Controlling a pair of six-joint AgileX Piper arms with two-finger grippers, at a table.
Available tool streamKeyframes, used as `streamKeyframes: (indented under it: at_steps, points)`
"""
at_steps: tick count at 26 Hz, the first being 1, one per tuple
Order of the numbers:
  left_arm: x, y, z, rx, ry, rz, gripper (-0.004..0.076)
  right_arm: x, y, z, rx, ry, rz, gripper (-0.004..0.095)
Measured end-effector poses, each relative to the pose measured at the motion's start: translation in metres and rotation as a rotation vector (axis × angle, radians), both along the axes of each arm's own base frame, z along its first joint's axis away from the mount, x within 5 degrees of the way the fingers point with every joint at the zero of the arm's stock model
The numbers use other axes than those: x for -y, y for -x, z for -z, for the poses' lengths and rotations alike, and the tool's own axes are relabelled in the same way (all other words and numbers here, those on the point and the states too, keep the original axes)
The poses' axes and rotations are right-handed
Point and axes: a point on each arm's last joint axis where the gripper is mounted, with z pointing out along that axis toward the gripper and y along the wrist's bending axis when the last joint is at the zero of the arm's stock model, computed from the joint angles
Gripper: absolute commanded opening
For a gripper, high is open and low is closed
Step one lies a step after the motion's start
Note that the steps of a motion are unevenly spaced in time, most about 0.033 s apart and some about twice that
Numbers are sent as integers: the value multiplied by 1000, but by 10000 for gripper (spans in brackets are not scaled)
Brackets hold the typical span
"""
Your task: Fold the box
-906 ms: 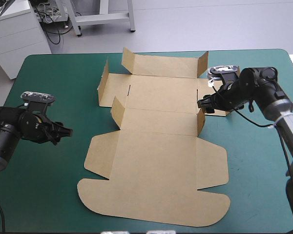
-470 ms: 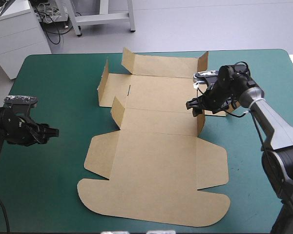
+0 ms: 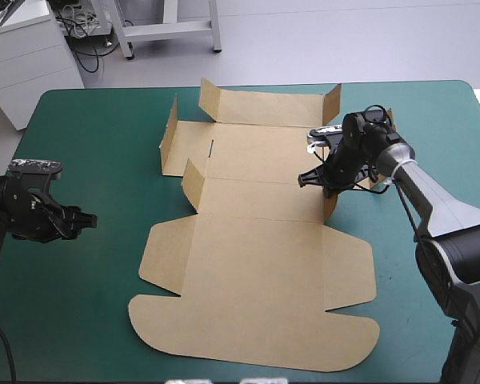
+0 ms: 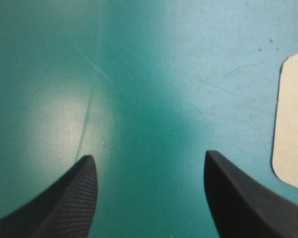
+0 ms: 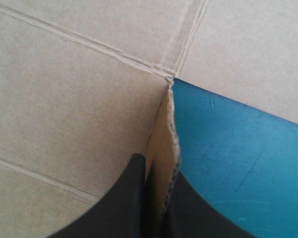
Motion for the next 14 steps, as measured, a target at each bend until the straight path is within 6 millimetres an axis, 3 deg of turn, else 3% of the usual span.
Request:
streamKeyframes:
  at_steps: [5, 14]
  points:
    - [0, 0, 0, -4, 0, 0, 439, 0, -3, -6, 35, 14, -72, -14]
    - [0, 2, 1, -24, 2, 1, 439, -7, -21, -47, 302, 56, -405, -23]
